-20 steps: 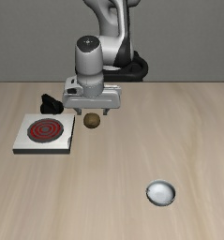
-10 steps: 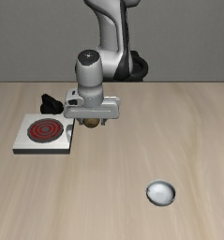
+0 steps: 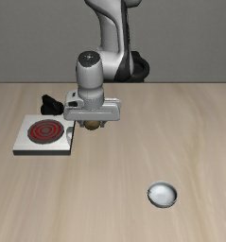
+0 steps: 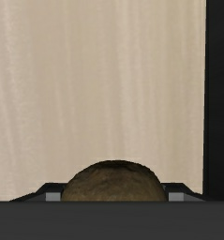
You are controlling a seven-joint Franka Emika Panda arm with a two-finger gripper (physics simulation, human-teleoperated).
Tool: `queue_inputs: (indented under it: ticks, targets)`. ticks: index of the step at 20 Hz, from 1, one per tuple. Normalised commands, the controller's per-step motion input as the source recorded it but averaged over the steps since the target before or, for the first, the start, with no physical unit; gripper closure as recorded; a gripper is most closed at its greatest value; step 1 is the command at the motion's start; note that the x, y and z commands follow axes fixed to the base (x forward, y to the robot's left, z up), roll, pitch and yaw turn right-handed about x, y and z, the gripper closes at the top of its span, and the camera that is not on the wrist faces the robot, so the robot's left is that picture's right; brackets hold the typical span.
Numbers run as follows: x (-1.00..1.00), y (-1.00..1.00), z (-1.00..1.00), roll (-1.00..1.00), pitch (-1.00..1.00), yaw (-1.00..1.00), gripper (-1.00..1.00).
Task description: Pick up the kiwi and place it on the white bowl with the stove turned on
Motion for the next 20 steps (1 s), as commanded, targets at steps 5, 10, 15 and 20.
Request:
queue_inputs:
  ticks: [5, 10, 15, 20]
  targets:
    - [0.00, 0.00, 1.00, 0.00, 0.00, 0.00, 1.00]
    - [0.80, 0.00, 0.20, 0.00, 0.00, 0.00, 1.00]
    - [1.00, 0.00, 0.00, 0.00, 0.00, 0.00, 1.00]
    - [1.00, 0.00, 0.00, 0.00, 0.00, 0.00, 1.00]
